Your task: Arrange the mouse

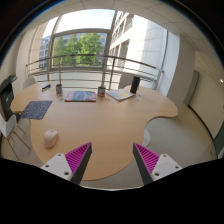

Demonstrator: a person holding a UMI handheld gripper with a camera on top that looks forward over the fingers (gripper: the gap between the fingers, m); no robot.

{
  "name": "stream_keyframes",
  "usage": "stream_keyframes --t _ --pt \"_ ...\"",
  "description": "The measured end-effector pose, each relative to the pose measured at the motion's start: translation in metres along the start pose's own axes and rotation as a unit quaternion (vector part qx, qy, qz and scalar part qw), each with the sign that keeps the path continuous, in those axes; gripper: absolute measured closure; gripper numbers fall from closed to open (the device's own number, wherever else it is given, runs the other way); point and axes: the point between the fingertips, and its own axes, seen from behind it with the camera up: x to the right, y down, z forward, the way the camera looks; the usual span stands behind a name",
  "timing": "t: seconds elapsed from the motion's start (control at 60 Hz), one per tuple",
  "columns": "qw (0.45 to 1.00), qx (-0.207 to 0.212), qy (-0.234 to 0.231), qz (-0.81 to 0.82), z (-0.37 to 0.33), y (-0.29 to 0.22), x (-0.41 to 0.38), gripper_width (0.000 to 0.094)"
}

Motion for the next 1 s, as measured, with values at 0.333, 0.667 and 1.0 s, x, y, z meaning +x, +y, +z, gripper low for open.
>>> stream_keyframes --t 0.333,0.667,1.0 --pt "0.998 -0.048 0.040 0.006 -0.033 0.083 -0.042 0.0090" --pt "0.997 -0.071 -0.024 0.017 -0.002 0.118 -0.226 0.0089" --pt "0.998 -0.039 -0.050 -0.008 0.147 0.054 -0.329 0.0118"
